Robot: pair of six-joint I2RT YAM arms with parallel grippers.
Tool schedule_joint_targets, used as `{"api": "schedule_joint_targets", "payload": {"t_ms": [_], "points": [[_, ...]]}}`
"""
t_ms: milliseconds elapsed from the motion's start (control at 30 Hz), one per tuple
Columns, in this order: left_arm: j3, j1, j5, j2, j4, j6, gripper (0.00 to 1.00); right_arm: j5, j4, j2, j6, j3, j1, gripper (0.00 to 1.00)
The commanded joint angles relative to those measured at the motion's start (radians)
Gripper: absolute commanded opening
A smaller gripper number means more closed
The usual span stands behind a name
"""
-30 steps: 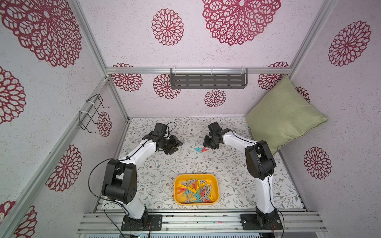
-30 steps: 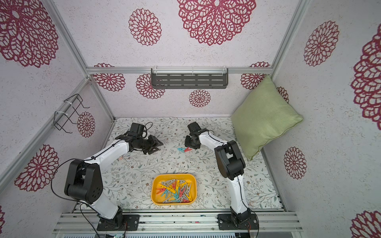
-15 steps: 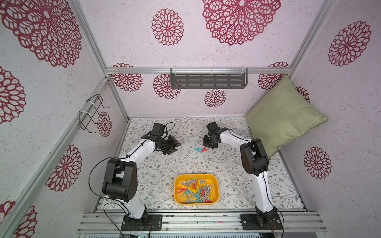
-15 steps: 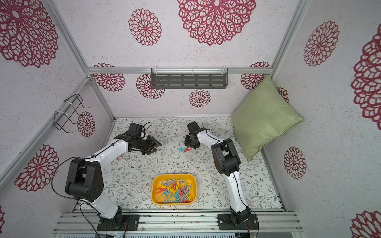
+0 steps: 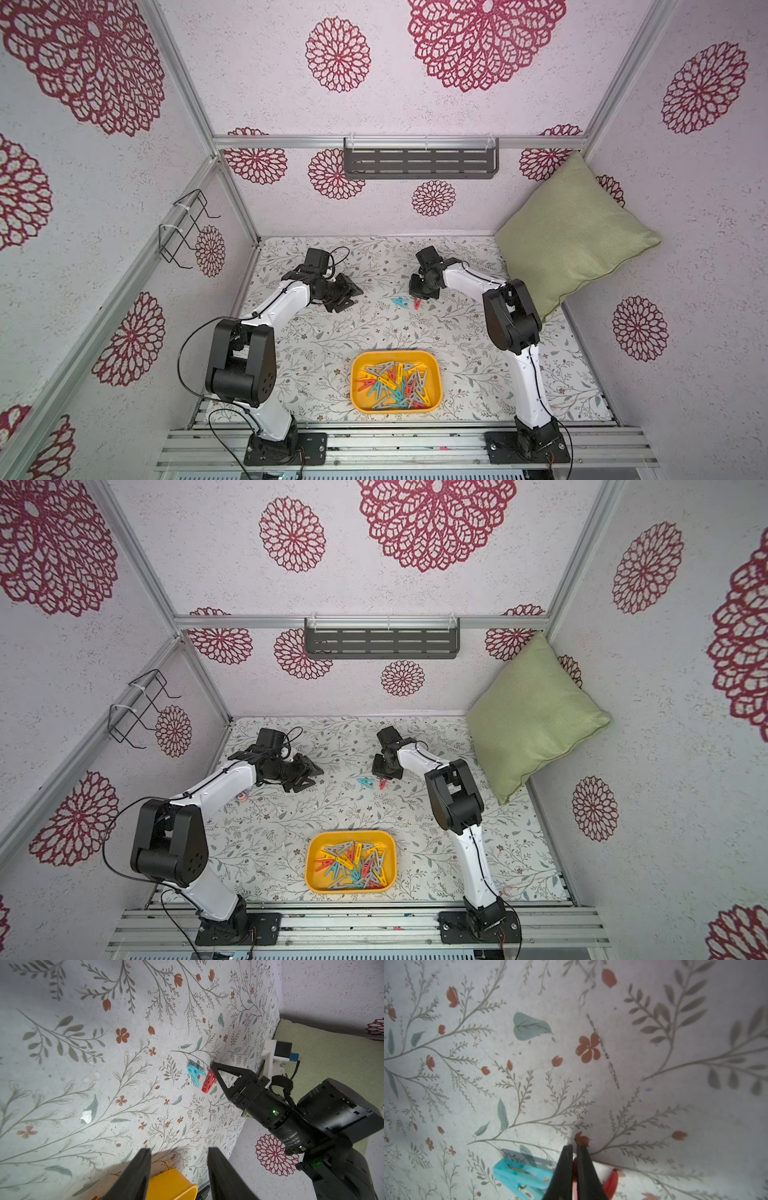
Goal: Put the clothespins into the storage box
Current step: Pick up the clothespin from the center of the board.
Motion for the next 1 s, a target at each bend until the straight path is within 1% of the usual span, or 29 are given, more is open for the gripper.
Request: {"api": "schedule_joint_targets", "payload": {"t_ms": [0, 233, 500, 700, 833, 967], "points": [[0.008, 0.006, 0.002, -0.006, 0.001, 0.016, 0.51, 0.016, -0.029, -0.041, -0.029, 0.001, -0.006, 0.08], [-0.019, 0.005, -0.003, -0.045, 0.003, 0.01, 0.51, 0.002, -0.028, -0.118, -0.073, -0.001, -0.005, 0.04], [-0.07, 0.003, -0.01, -0.097, 0.022, -0.008, 0.51, -0.048, -0.021, -0.26, -0.145, -0.094, 0.042, 0.03], [-0.113, 0.004, -0.015, -0.132, 0.046, -0.032, 0.51, -0.081, -0.007, -0.376, -0.217, -0.194, 0.131, 0.03], [-0.149, 0.004, -0.027, -0.155, 0.061, -0.049, 0.51, -0.112, -0.006, -0.443, -0.293, -0.248, 0.236, 0.03], [-0.176, 0.003, -0.044, -0.181, 0.052, -0.051, 0.51, -0.147, 0.008, -0.507, -0.33, -0.317, 0.335, 0.03]]}}
